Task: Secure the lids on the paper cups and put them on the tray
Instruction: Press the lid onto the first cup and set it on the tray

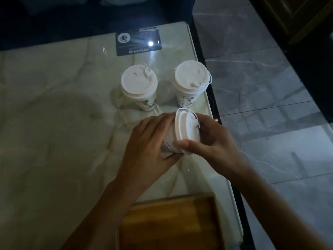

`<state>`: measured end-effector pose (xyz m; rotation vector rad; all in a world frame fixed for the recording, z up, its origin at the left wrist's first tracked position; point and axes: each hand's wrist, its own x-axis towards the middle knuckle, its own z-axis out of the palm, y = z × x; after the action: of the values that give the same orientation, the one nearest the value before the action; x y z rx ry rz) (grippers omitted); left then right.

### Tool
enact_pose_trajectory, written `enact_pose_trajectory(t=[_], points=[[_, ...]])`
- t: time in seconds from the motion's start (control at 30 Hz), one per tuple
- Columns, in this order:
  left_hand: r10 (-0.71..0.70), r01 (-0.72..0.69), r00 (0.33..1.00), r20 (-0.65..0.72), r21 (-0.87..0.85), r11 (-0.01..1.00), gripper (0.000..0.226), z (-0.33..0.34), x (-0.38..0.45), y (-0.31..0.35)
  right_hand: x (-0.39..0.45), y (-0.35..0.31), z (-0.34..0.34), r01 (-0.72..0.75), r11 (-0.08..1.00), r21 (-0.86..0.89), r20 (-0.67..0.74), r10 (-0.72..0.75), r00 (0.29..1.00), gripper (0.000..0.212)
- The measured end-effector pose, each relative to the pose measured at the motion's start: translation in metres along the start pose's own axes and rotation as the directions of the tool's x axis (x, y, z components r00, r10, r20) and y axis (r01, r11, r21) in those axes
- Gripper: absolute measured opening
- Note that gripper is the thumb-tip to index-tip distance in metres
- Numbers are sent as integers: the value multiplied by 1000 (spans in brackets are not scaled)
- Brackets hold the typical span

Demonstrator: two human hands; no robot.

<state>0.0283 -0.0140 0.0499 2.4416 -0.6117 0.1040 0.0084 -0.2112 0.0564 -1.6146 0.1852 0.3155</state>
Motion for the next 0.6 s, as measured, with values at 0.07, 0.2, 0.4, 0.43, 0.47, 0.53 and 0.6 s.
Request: enact_pose_trajectory(t=[0.07,0.2,0.4,0.43,0.47,0.53,0.6], points=[[-53,56,996,74,-46,997,89,-3,-1,1,0,3,-5,-17,999,42,-2,17,1000,82],[-162,177,972,168,-83,981,103,-4,-9,-4,1,9,-17,-55,982,180,-28,61,998,84],[-298,382,909,292,-296,875,85,10,-19,-12,-3,12,-15,-46,973,226,-129,77,989,48],[-297,397,903,311,-340,852,85,13,-20,-12,-3,12,-14,-45,966,255,-152,86,985,40],[-293,405,899,326,-365,838,86,17,-22,-13,-4,11,-13,-51,962,267,-169,99,981,35],[-308,417,896,321,-364,833,88,24,-23,-12,-6,9,-10,-56,967,248,-165,99,981,29],[-328,423,899,291,-377,824,88,32,-26,-11,-9,6,-5,-28,975,219,-156,64,986,26]])
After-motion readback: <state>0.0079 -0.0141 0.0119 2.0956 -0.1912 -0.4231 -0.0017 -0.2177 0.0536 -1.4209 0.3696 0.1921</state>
